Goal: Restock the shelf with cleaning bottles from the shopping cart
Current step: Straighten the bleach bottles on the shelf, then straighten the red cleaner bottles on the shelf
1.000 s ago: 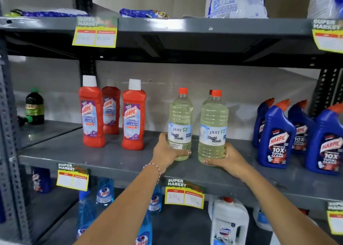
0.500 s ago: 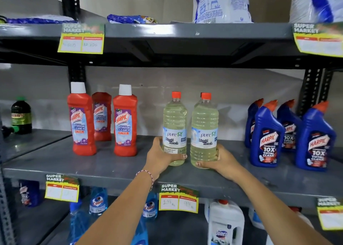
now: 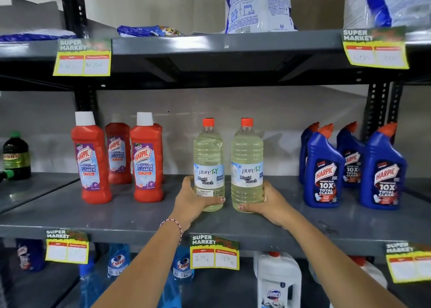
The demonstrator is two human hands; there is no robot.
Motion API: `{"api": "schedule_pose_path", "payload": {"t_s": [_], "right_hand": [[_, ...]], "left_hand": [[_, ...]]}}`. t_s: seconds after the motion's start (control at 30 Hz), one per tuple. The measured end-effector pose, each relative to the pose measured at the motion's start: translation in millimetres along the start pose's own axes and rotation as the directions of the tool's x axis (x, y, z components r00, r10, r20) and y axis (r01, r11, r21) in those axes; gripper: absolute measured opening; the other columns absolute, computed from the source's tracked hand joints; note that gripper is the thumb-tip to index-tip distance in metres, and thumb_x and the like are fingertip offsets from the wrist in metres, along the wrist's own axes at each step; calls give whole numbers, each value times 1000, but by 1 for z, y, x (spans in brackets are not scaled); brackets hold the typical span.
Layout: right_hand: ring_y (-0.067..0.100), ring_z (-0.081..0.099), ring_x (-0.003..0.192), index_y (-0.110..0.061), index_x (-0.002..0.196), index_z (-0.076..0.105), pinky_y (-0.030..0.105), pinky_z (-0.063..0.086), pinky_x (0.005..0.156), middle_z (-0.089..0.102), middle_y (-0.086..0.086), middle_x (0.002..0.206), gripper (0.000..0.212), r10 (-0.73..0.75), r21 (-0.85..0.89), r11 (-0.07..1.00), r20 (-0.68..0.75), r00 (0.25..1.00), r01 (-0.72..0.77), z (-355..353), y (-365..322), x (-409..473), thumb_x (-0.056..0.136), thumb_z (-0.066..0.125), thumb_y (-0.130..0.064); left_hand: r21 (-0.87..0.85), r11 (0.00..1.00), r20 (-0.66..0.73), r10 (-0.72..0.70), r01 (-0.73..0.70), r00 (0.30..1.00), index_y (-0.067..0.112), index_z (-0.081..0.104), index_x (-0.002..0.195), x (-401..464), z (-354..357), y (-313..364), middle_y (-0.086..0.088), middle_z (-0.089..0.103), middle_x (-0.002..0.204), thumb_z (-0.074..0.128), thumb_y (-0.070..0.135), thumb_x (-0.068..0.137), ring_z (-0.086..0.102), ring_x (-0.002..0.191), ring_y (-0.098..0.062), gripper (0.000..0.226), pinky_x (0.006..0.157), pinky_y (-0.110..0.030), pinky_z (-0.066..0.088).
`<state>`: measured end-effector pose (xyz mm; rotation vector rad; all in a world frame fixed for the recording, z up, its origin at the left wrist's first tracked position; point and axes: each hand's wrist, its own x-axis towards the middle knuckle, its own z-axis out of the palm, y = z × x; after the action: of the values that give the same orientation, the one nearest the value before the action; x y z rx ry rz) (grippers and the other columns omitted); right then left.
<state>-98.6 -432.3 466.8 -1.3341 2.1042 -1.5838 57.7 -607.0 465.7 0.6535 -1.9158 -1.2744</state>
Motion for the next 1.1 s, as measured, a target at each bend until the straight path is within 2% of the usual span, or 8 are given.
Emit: {"api": "schedule_pose_path", "payload": {"t_s": [0.27, 0.43, 0.6, 0.7, 0.8, 0.9, 1.0, 1.1], "right_hand": [[12, 72, 101, -24, 121, 60, 42, 57, 95, 76, -6, 110, 87, 40, -46, 998, -22, 999, -41, 1, -3, 3, 42, 94, -43], [13, 58, 121, -22, 143, 42, 38, 46, 104, 56, -6, 141, 104, 87, -37, 995, -122, 989, -93, -4, -16, -14, 56, 84, -62], [-9, 55, 105, -44, 115, 54, 19, 43, 84, 59, -36, 119, 45, -232, -114, 973, -497, 836, 202, 42, -57, -60, 74, 61, -61], [-6, 67, 97, -38, 105, 67, 16, 55, 76, 71, -22, 109, 28, -260, 79, 952, -302, 917, 295, 114, -94, -54, 79, 70, -47], [1, 66, 105, -35, 103, 66, 14, 52, 83, 72, -12, 110, 32, -173, 150, 974, -5, 985, 172, 183, -116, -17, 77, 82, -25], [5, 59, 105, -26, 119, 48, 16, 46, 80, 61, -11, 112, 60, -25, 201, 979, 33, 999, 18, 224, -121, 30, 74, 85, -11], [14, 66, 98, -8, 131, 49, 19, 50, 68, 68, 7, 117, 66, 120, 309, 943, 26, 992, -122, 238, -112, 67, 74, 81, 2], [23, 70, 104, 1, 132, 56, 29, 57, 85, 72, 14, 118, 59, 164, 296, 941, 28, 986, -165, 245, -101, 86, 77, 75, 11]], "left_hand": [[2, 1000, 8, -11, 11, 1000, 27, 43, 126, -2, -2, 3, 9, 69, 114, 97, 39, 35, 66, 106, -11, 107, 98, -38, 54], [-90, 995, 60, -34, 39, 998, 18, 37, 138, -11, -31, -5, 3, 57, 126, 94, 25, 57, 59, 110, -13, 100, 90, -23, 51], [-60, 969, -323, 208, -239, 923, 29, 60, 98, -27, -116, -28, 2, 73, 102, 86, 5, 68, 70, 87, -14, 46, 68, -11, 54], [59, 950, -493, 296, -308, 818, 33, 55, 103, -19, -179, -38, 3, 67, 108, 87, 9, 68, 67, 94, -14, 53, 79, -22, 56], [19, 971, -538, 210, -237, 816, 14, 44, 126, 7, -232, -52, -14, 54, 128, 89, 3, 63, 61, 112, -29, 79, 96, -44, 53], [-27, 991, -395, 111, -132, 912, 9, 28, 143, 33, -269, -69, -14, 47, 139, 89, -1, 62, 52, 116, -20, 102, 94, -20, 46], [-40, 998, -186, 38, -46, 982, 15, 25, 144, 48, -286, -81, -2, 61, 123, 92, 9, 60, 59, 99, -12, 108, 90, -26, 45], [-9, 999, -138, 39, -41, 990, 21, 30, 130, 60, -280, -82, 13, 59, 103, 96, 17, 54, 61, 97, -12, 100, 93, -30, 49]]}}
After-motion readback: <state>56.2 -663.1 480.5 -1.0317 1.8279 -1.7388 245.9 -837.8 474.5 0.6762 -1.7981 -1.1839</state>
